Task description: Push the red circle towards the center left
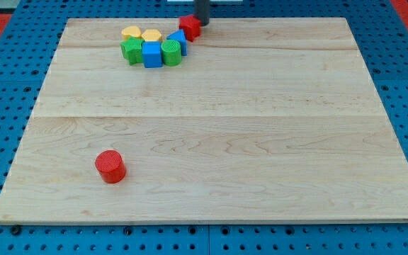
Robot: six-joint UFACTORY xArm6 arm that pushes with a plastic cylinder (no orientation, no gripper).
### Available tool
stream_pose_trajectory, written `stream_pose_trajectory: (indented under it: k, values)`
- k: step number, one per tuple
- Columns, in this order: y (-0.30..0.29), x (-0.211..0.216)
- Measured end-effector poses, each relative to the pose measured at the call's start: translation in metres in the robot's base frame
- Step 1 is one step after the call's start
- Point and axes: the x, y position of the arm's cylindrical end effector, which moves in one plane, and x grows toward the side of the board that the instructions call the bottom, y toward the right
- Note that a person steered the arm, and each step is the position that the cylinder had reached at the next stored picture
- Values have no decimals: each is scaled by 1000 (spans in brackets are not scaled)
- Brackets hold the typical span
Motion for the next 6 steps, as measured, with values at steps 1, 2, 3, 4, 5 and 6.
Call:
stream_pose_trajectory:
  k: [1,2,3,4,5,6]
  values:
    - [-19,0]
    - [-15,0]
    - [23,15]
    - [106,116]
    - [85,260]
    - [3,356]
